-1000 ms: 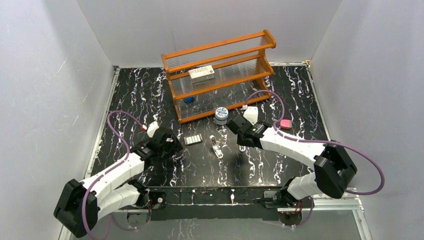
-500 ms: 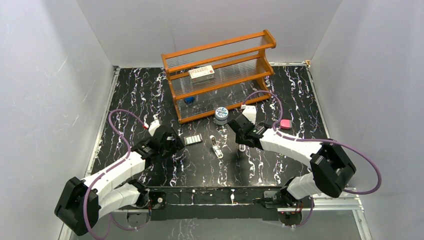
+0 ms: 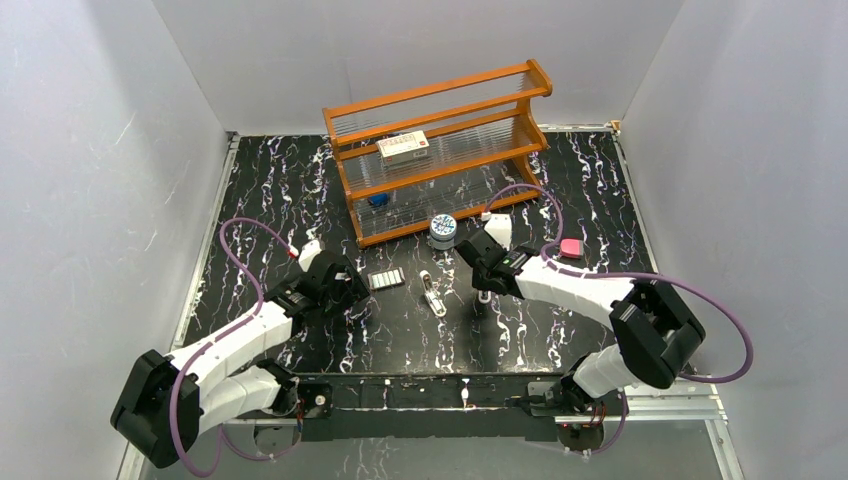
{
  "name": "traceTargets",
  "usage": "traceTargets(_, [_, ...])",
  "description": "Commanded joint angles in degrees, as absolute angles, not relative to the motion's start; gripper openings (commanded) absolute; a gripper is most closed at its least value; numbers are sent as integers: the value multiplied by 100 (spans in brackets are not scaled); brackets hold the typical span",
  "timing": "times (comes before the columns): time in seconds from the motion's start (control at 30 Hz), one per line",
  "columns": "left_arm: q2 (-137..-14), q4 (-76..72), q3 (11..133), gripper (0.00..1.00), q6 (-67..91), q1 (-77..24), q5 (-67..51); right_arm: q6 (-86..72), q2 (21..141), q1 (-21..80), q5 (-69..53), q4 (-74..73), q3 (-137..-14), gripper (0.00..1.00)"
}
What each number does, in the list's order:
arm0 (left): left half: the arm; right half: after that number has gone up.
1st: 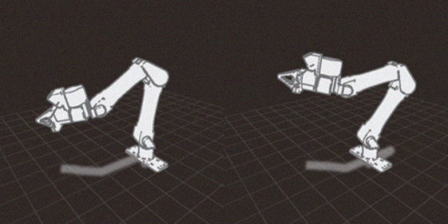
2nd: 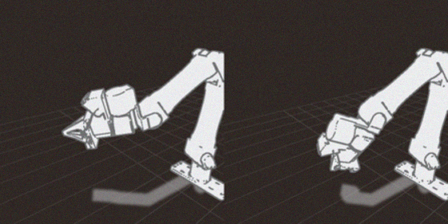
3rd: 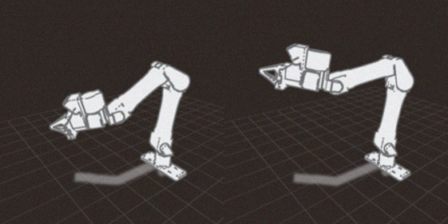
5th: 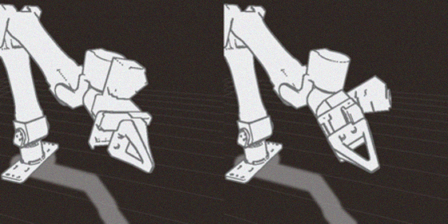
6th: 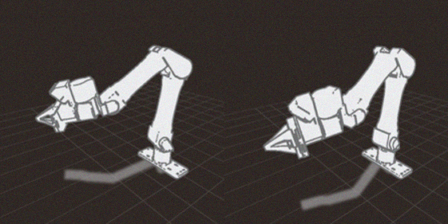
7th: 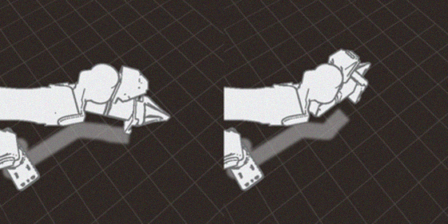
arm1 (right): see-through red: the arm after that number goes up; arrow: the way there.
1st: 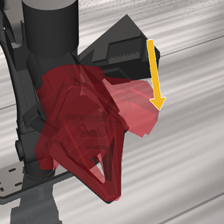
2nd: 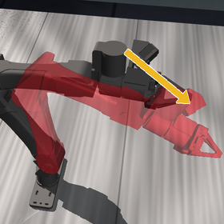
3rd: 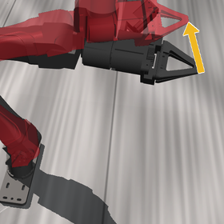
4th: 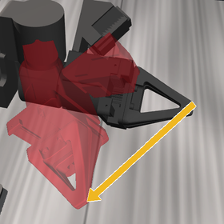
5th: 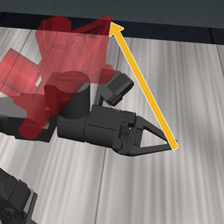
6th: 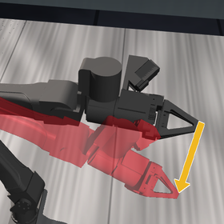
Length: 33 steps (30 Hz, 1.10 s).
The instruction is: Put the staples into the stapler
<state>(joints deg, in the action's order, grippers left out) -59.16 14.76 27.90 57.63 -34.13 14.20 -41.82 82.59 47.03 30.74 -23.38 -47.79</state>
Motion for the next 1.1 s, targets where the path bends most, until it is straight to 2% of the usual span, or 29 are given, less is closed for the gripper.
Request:
traceTargets(0.0, [-5884,1459,2962,76,5722,-3401,1484,-4201,8284,4675,3090,-2193,-4724,27])
traceTargets(1.07, [-5924,1508,2965,76,5774,-3401,1451,-3848,8202,4623,3027,-2060,-4609,27])
